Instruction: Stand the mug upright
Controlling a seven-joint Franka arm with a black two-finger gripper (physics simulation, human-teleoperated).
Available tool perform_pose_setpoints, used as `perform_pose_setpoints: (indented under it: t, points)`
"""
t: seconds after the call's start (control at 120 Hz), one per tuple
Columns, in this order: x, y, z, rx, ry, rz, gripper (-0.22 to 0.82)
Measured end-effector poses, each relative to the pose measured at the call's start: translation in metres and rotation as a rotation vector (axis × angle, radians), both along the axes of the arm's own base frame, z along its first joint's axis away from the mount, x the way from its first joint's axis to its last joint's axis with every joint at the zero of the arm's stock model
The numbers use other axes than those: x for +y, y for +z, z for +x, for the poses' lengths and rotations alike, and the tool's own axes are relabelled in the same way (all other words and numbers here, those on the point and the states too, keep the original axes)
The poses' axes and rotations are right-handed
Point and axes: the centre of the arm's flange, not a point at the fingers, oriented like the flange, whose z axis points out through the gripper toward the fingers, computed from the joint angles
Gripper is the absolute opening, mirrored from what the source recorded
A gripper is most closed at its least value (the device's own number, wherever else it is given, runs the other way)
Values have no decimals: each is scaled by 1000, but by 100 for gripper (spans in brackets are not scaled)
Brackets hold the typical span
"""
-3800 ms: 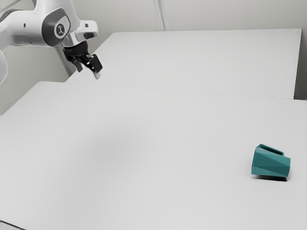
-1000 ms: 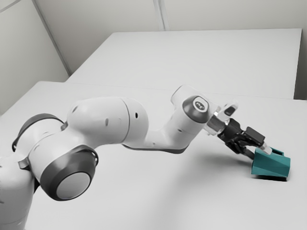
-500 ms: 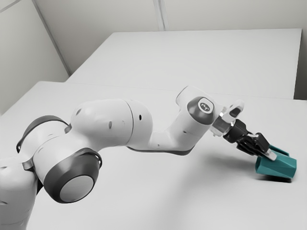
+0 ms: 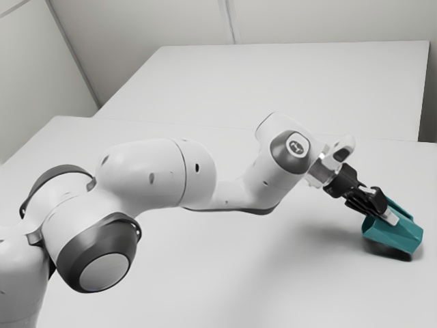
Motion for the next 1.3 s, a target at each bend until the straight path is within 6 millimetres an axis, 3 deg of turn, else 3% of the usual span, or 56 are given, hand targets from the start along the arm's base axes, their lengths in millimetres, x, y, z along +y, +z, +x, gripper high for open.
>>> perform_pose_setpoints:
  t: [0.142,0.192,0.375,0.55,0.683,0.908,1.142,1.3]
  points:
    - [15,32,6,-55,-5,31,-17]
    - [29,43,13,-77,6,50,-18]
    - [91,52,34,-113,85,136,-18]
    - [179,59,36,-133,183,240,-18]
    - [250,67,49,-177,243,358,-18]
    - [327,81,60,-243,266,565,-18]
    - [370,99,57,-269,213,820,-18]
    - [404,94,54,-200,224,931,-18]
